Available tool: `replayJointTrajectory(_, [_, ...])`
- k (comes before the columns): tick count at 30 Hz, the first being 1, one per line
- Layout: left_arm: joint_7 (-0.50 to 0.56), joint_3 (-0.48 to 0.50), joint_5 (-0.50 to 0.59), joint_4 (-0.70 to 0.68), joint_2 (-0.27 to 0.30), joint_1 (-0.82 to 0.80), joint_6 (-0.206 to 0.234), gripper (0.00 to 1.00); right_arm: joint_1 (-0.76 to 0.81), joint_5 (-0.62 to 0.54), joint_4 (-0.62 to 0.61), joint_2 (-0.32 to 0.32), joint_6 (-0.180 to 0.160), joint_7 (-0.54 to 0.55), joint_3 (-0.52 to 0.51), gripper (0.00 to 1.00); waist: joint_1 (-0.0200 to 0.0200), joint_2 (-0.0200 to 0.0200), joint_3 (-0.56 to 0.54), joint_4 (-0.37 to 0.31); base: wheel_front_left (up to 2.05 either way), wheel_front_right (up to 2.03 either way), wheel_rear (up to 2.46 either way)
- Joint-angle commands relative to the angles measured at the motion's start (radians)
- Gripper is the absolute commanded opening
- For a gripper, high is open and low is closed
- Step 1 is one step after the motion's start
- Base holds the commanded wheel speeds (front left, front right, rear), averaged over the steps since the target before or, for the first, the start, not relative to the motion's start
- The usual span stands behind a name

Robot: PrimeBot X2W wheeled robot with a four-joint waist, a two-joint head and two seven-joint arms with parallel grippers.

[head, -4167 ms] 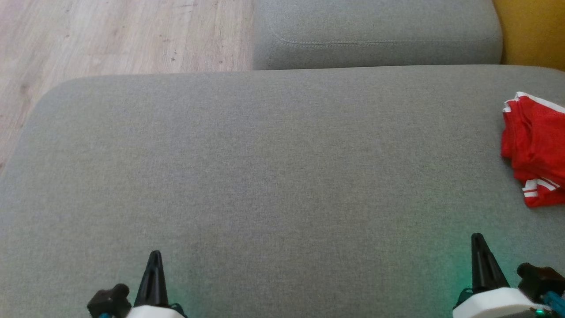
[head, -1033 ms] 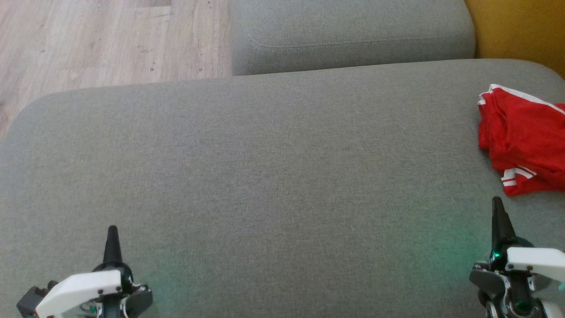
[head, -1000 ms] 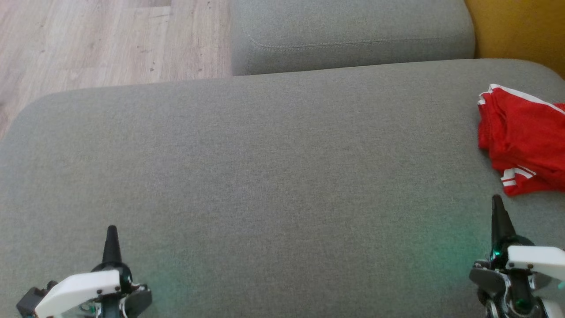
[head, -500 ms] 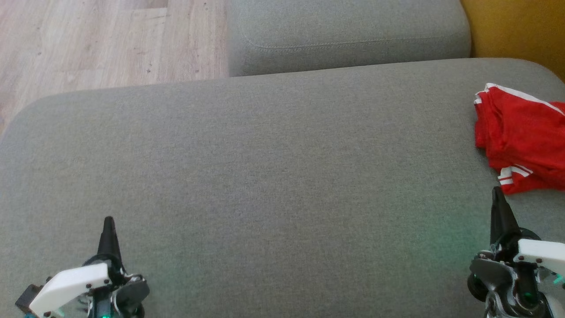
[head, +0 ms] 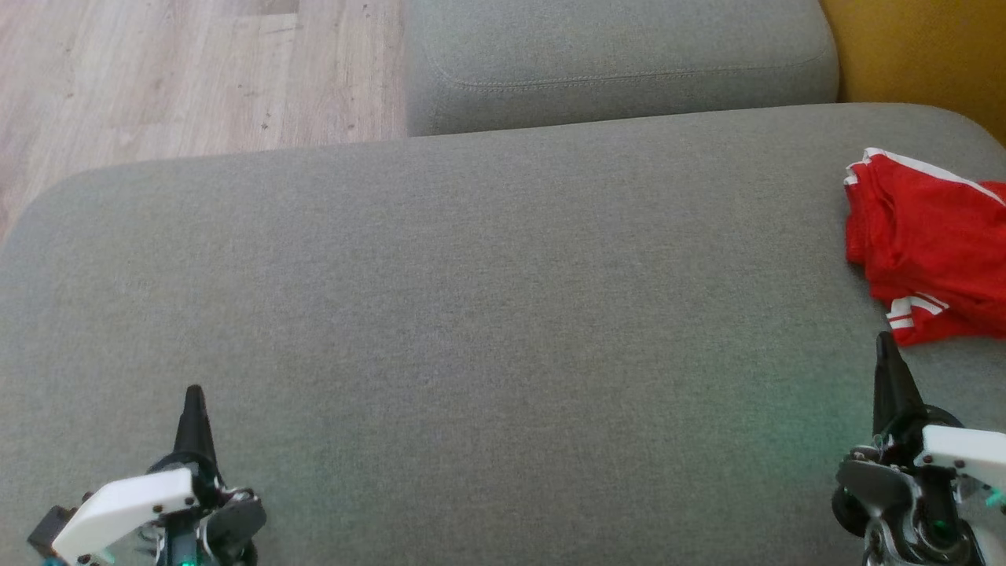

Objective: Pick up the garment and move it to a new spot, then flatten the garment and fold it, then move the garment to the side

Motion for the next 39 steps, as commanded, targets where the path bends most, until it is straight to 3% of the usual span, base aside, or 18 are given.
replayJointTrajectory(1, [0.003,0.040,-0.005,-0.036,0.004,-0.050,-0.007,0.00,-0.052,0.007,-0.038,-0.008,-0.001,0.006,0.021,0.00,0.0000,0.0000,0.000,0.000,0.00,0.00,0.00])
replayJointTrajectory(39, [0.003,0.040,-0.005,-0.036,0.004,-0.050,-0.007,0.00,-0.052,0.007,-0.038,-0.008,-0.001,0.006,0.021,0.00,0.0000,0.0000,0.000,0.000,0.00,0.00,0.00])
